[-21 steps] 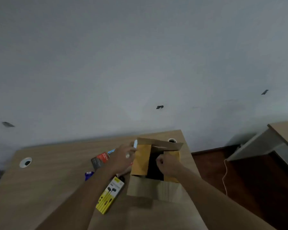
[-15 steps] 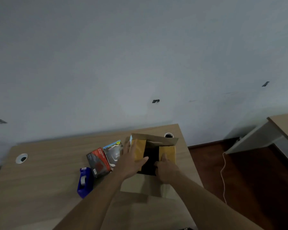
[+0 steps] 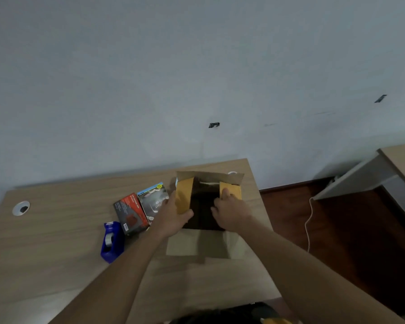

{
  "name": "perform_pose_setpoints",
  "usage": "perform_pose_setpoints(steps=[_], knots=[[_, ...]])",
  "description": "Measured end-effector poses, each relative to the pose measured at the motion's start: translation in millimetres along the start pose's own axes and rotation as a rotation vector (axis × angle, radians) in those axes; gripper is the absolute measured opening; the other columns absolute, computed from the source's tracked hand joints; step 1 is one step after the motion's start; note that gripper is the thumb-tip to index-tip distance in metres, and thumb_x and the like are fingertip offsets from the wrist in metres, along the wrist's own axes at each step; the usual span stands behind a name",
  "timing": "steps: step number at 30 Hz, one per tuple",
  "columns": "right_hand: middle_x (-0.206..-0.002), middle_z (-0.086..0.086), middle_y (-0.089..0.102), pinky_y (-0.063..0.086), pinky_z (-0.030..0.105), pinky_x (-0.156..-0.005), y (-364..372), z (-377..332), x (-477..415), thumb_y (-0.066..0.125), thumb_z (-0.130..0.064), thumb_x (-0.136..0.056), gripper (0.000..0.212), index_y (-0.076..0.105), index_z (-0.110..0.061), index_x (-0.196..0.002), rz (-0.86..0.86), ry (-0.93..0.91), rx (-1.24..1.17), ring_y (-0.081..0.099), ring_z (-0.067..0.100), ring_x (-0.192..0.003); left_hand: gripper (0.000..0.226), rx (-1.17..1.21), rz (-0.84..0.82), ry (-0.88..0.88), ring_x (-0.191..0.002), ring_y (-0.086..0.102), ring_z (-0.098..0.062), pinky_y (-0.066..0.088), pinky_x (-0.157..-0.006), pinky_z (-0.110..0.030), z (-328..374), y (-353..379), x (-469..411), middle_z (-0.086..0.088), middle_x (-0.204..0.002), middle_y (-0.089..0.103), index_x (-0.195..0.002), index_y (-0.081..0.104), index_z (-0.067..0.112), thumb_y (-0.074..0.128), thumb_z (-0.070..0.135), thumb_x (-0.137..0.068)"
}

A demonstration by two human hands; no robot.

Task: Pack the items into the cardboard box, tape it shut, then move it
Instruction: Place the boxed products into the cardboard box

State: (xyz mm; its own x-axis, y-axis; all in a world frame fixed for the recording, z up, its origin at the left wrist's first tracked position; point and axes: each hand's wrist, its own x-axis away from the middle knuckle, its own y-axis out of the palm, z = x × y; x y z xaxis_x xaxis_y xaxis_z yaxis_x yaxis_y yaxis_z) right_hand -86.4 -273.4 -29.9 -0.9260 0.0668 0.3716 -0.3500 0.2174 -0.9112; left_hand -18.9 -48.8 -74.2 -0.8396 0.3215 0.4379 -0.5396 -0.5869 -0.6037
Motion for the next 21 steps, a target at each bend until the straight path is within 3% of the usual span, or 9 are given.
perform_pose_setpoints(steps=[5, 7, 9, 10, 12, 15, 17, 19, 21], knots=[[-0.096, 0.005, 0.067, 0.062, 0.04, -0.085, -36.2, 42.2, 1.9, 0.046, -0.053, -0.11, 0.049, 0.074, -0.015, -0.097, 0.164, 0.149, -0.272, 0.065, 0.019, -0.083, 0.053, 0.162, -0.018, 0.0, -0.112, 0.064, -0.01, 0.053, -0.079, -0.026, -9.1, -10.9, 17.0, 0.011, -0.132, 0.061, -0.156, 0.048, 0.031, 0.059, 0.05, -0.108], [-0.096, 0.012, 0.07, 0.061, 0.04, -0.083, -35.4, 67.3, 1.6, 0.051, -0.053, -0.107, 0.046, 0.076, -0.016, -0.096, 0.211, 0.236, -0.352, 0.069, 0.027, -0.083, 0.039, 0.247, -0.031, -0.085, -0.112, 0.072, -0.025, 0.059, -0.083, -0.036, -25.7, -16.2, 21.3, 0.013, -0.117, 0.064, -0.145, 0.053, 0.044, 0.053, 0.056, -0.108], [-0.095, 0.014, 0.07, 0.058, 0.04, -0.086, -30.5, 87.6, 6.0, 0.056, -0.047, -0.105, 0.04, 0.076, -0.013, -0.097, 0.233, 0.291, -0.388, 0.07, 0.034, -0.095, 0.022, 0.362, 0.006, -0.184, -0.109, 0.077, -0.034, 0.062, -0.095, -0.058, -45.1, -24.6, 20.0, 0.004, -0.116, 0.069, -0.116, 0.062, 0.058, 0.054, 0.07, -0.098], [-0.095, 0.013, 0.068, 0.057, 0.041, -0.09, -24.6, 96.2, 7.7, 0.058, -0.043, -0.105, 0.038, 0.076, -0.011, -0.097, 0.214, 0.313, -0.409, 0.067, 0.035, -0.103, 0.021, 0.398, 0.022, -0.207, -0.108, 0.078, -0.03, 0.061, -0.096, -0.063, -57.4, -27.2, 16.9, -0.002, -0.119, 0.072, -0.108, 0.066, 0.059, 0.056, 0.071, -0.093], [-0.107, 0.013, 0.067, 0.056, 0.044, -0.099, -9.6, 108.9, 10.0, 0.055, -0.049, -0.102, 0.043, 0.078, -0.013, -0.107, 0.118, 0.376, -0.432, 0.064, 0.035, -0.113, 0.033, 0.38, 0.05, -0.2, -0.107, 0.078, -0.024, 0.064, -0.09, -0.062, -71.9, -30.2, 12.6, -0.003, -0.123, 0.073, -0.128, 0.066, 0.049, 0.057, 0.059, -0.097], [-0.124, 0.01, 0.069, 0.057, 0.043, -0.102, 38.1, 139.5, 0.1, 0.041, -0.074, -0.084, 0.071, 0.078, -0.028, -0.124, 0.017, 0.401, -0.444, 0.068, 0.035, -0.113, 0.065, 0.311, 0.113, -0.15, -0.113, 0.072, -0.03, 0.067, -0.072, -0.046, -77.8, -28.6, 10.7, -0.002, -0.14, 0.063, -0.162, 0.033, 0.036, 0.064, 0.032, -0.105], [-0.129, 0.007, 0.062, 0.057, 0.043, -0.103, 49.5, 134.5, 4.3, 0.05, -0.062, -0.09, 0.059, 0.072, -0.029, -0.134, -0.094, 0.362, -0.462, 0.065, 0.035, -0.118, 0.086, 0.135, 0.2, -0.103, -0.131, 0.059, -0.036, 0.064, -0.089, -0.054, -82.5, -22.7, 10.8, -0.007, -0.155, 0.047, -0.165, 0.019, 0.039, 0.072, 0.033, -0.099], [-0.122, 0.004, 0.064, 0.054, 0.047, -0.106, 46.3, 118.5, 11.2, 0.056, -0.044, -0.098, 0.046, 0.069, -0.017, -0.133, -0.158, 0.277, -0.46, 0.063, 0.035, -0.121, 0.09, -0.215, 0.279, -0.034, -0.153, 0.031, -0.042, 0.045, -0.115, -0.065, -82.6, -16.9, 8.9, -0.01, -0.17, 0.025, -0.169, 0.018, 0.036, 0.072, 0.036, -0.097], [-0.115, 0.007, 0.072, 0.056, 0.05, -0.103, 45.6, 112.3, 12.5, 0.05, -0.057, -0.088, 0.057, 0.07, -0.014, -0.12, -0.176, 0.239, -0.456, 0.067, 0.038, -0.115, 0.08, -0.463, 0.258, 0.082, -0.165, 0.012, -0.036, 0.032, -0.123, -0.065, -73.8, -14.8, 11.4, -0.007, -0.178, 0.012, -0.17, 0.025, 0.031, 0.064, 0.037, -0.101]])
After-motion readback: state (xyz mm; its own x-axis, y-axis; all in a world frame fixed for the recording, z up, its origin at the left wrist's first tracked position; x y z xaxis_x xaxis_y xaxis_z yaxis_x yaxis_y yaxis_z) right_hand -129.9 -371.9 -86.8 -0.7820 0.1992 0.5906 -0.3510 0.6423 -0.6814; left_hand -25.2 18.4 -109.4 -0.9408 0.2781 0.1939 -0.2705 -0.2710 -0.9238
